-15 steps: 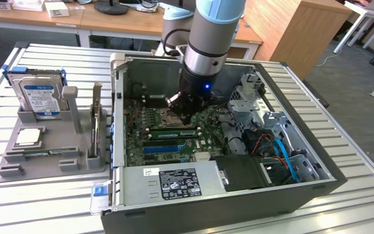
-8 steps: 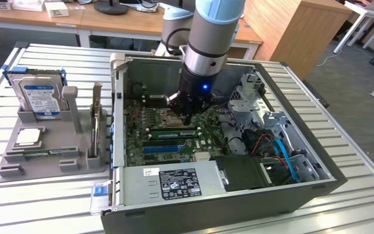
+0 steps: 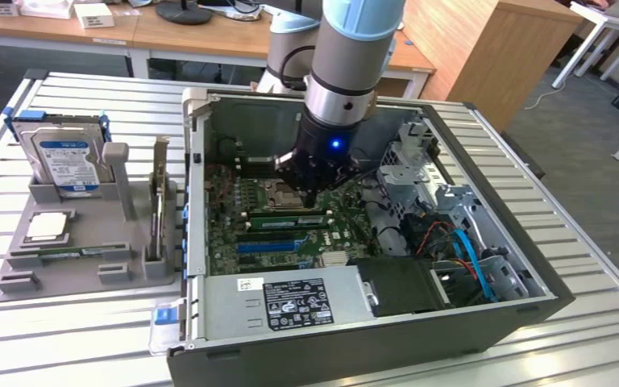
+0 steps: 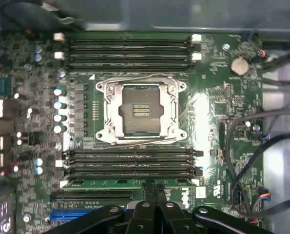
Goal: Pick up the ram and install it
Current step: 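Press down the ram until it locks into place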
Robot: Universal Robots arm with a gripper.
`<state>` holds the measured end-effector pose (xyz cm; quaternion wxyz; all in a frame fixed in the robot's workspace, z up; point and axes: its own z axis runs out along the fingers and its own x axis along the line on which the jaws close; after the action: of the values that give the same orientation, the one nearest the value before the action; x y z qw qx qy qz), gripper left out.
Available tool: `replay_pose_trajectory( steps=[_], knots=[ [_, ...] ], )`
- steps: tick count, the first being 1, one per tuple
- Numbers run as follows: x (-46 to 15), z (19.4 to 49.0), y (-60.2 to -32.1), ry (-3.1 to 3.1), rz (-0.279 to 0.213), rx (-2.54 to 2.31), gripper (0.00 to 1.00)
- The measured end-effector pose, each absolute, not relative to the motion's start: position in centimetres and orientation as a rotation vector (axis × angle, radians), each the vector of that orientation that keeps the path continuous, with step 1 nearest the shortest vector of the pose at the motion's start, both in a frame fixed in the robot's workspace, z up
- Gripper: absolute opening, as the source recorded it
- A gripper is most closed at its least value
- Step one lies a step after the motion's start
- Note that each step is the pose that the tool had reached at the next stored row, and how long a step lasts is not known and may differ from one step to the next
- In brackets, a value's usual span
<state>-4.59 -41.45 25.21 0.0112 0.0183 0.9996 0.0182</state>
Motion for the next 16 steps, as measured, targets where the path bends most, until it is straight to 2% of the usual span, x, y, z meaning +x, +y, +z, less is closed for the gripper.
replay_pose_trajectory(
  steps=[16],
  knots=[
    [-4.98,25.21,-41.45,3.118,0.057,0.072,0.11]
  ],
)
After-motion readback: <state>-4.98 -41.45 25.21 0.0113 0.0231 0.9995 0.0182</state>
